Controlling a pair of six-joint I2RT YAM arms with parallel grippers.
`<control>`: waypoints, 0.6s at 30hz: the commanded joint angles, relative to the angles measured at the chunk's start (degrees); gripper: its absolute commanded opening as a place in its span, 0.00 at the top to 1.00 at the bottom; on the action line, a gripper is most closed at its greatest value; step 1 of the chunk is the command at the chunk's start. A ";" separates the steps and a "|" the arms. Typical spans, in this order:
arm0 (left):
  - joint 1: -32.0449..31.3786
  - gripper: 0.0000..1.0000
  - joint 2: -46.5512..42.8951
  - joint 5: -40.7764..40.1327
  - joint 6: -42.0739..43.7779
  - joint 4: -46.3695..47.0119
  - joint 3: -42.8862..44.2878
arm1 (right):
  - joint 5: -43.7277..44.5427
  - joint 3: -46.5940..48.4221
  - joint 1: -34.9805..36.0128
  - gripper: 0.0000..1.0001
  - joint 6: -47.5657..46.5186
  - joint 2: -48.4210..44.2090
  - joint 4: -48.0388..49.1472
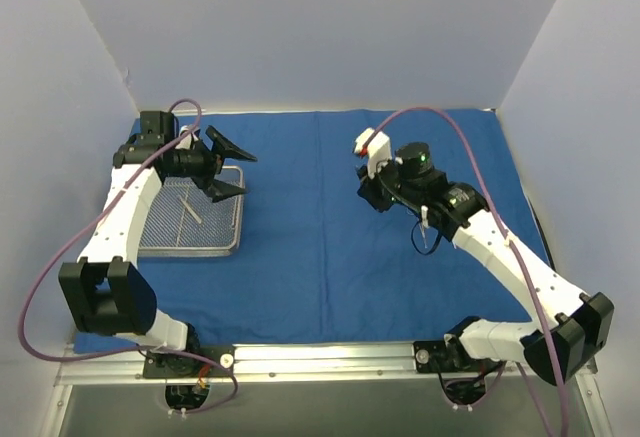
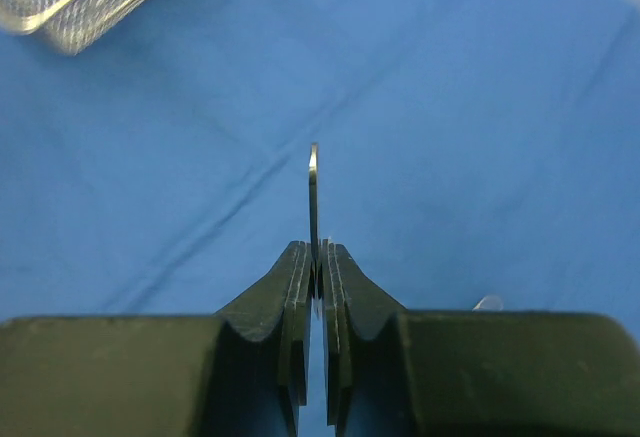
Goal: Open and lay out the surgical kit
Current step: Place the medical item in the surgical kit.
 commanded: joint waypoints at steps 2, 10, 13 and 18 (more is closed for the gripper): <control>0.75 0.10 4.37 -12.78 16.50 -20.75 9.21 | 4.12 6.08 -4.98 1.00 21.18 4.89 -10.66; 0.66 0.12 10.34 -20.96 22.03 -25.58 17.56 | 3.67 8.10 -11.49 1.00 28.24 17.88 -21.03; 0.75 0.12 12.36 -23.86 23.88 -27.16 20.64 | 5.43 10.30 -14.13 1.00 27.27 23.42 -25.87; 0.75 0.13 16.06 -22.90 23.97 -27.35 24.07 | 7.27 16.00 -16.59 1.00 26.39 29.59 -28.69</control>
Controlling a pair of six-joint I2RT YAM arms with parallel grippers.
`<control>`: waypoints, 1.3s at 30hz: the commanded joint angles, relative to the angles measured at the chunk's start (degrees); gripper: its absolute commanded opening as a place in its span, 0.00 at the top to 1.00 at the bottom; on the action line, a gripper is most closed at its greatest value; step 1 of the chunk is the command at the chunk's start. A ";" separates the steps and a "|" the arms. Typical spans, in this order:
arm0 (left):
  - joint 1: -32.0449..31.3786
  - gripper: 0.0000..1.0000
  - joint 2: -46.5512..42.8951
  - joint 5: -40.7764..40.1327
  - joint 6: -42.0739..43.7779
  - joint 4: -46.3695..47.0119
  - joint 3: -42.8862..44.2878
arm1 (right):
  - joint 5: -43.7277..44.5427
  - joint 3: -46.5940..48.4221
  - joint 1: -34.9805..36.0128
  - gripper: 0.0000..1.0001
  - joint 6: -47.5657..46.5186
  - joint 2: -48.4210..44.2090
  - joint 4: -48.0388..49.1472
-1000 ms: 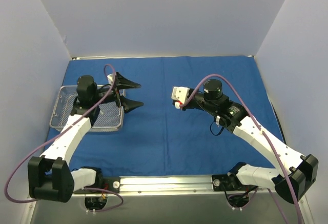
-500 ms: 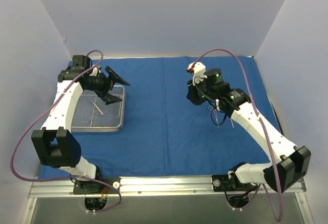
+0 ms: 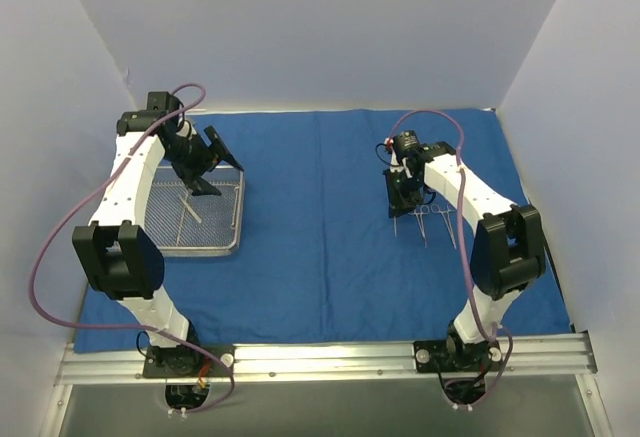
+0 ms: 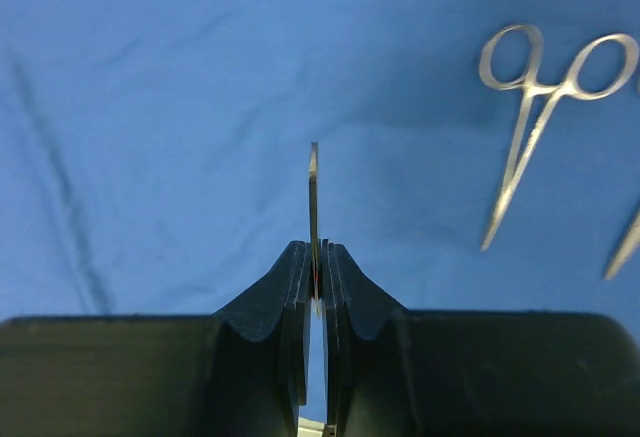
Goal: Open and lay out the surgical kit
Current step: Place the medical item in the surgical kit.
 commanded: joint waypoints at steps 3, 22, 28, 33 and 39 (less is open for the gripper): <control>0.18 0.14 3.13 -0.84 1.81 -1.79 4.45 | 2.40 7.96 -1.85 1.00 0.53 6.66 -6.95; 4.05 0.21 7.87 -0.31 2.25 -3.81 8.58 | 4.33 7.88 -3.34 0.97 1.67 15.03 -6.34; 4.31 0.22 9.02 0.21 2.16 -3.81 9.55 | 4.86 7.01 -3.34 0.94 1.59 16.52 -5.64; 4.67 0.22 9.55 0.65 1.98 -3.55 9.99 | 5.48 6.39 -3.52 0.93 1.50 18.36 -4.58; 4.93 0.23 9.90 1.01 2.07 -3.37 10.08 | 5.65 5.33 -3.96 0.90 1.68 19.51 -3.61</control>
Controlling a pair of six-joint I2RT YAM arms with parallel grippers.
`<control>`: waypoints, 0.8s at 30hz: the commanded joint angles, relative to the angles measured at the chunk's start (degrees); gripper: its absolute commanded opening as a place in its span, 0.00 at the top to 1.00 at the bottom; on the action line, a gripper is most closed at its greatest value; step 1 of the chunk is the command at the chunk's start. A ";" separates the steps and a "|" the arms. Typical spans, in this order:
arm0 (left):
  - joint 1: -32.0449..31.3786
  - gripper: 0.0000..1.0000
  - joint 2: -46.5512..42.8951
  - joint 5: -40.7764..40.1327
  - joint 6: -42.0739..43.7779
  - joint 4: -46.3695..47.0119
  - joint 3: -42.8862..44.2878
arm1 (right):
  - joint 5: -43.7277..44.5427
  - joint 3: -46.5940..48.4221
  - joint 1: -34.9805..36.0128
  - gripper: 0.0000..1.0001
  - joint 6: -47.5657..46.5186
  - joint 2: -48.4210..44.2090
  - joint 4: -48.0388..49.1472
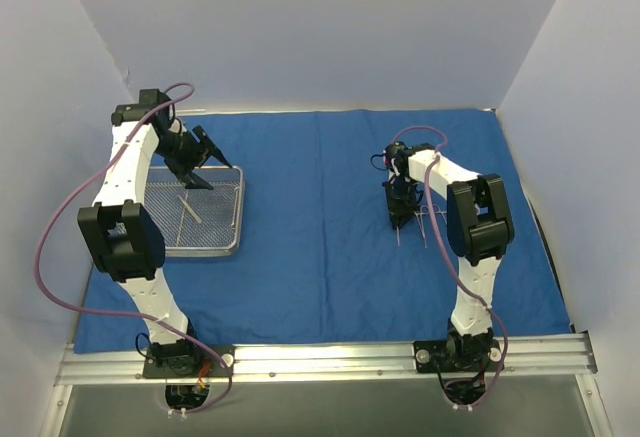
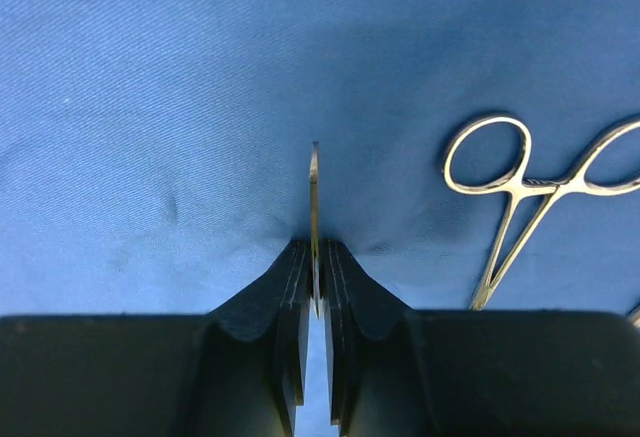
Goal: Open and lay out the surgical kit
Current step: Place the medical item in the surgical kit.
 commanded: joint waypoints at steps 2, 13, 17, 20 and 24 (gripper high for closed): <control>0.71 0.23 0.37 1.11 0.41 -0.20 2.40 | 1.87 -1.53 -0.63 0.88 0.52 0.52 -1.32; 1.06 0.21 0.81 -1.78 0.06 -2.22 2.49 | 1.96 -0.83 -0.81 0.73 0.43 0.34 -1.49; 0.98 0.21 1.51 -1.96 0.32 -3.63 3.54 | 1.70 -1.45 -0.81 0.72 0.52 0.25 -1.23; 0.98 0.21 1.25 -2.84 0.50 -3.98 3.63 | 1.61 -1.62 -0.81 0.71 0.69 -0.71 -1.05; 0.98 0.21 1.51 -5.82 0.76 -6.08 4.25 | 3.01 -0.75 -0.81 0.68 0.17 -3.25 -2.28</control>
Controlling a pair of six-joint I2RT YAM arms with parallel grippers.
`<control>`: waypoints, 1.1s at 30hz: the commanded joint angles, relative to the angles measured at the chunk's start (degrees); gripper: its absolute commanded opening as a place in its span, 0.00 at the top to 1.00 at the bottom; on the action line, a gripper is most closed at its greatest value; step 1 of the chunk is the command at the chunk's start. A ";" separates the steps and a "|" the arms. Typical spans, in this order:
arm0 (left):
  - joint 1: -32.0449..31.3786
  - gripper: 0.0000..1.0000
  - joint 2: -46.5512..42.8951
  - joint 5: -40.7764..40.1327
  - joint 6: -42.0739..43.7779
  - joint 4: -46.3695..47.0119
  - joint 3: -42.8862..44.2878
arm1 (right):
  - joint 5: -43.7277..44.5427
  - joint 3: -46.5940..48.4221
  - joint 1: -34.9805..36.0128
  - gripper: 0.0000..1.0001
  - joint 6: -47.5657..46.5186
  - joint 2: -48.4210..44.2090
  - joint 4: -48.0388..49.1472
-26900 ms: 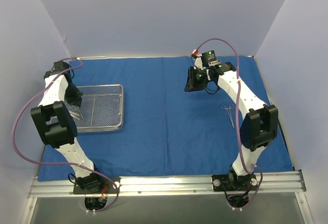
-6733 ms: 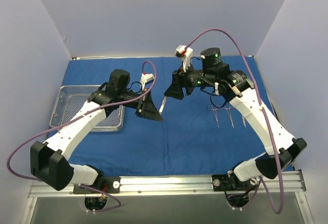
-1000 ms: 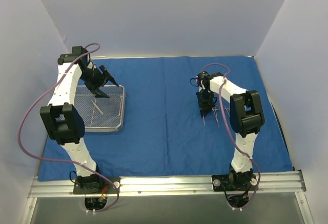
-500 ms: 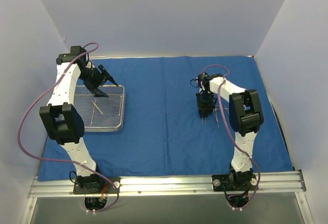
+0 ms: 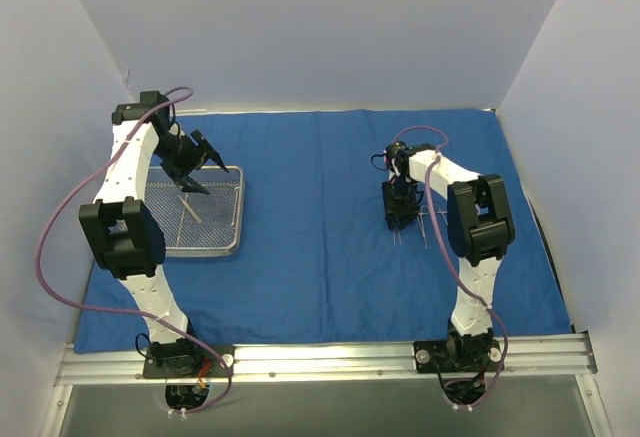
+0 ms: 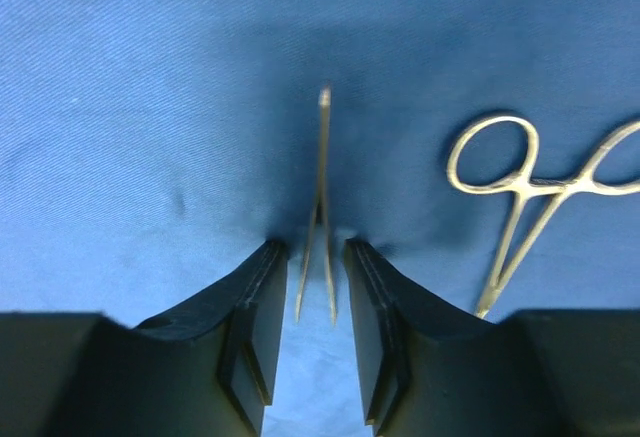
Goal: Open and lay out the surgical kit
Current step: Place the medical item in the surgical kit, then pick up the medical item from the container.
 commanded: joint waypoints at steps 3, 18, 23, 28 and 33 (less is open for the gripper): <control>0.36 0.21 0.94 -7.11 1.20 -5.39 5.02 | 6.15 1.77 -0.63 0.63 -0.71 -5.54 -4.27; 0.36 0.37 9.20 -30.14 3.05 -4.79 6.43 | 7.47 18.92 -0.63 0.57 -1.59 -13.10 -10.60; 1.06 0.37 16.40 -34.71 4.01 -6.36 13.53 | 7.82 18.75 -0.72 0.57 -2.03 -15.74 -10.78; 3.08 0.39 21.06 -33.05 3.13 -5.58 14.52 | 9.14 17.87 -1.07 0.57 -2.47 -16.80 -11.49; 3.79 0.41 23.97 -34.27 3.66 -4.96 15.83 | 9.75 19.18 -2.13 0.57 -2.65 -17.24 -12.19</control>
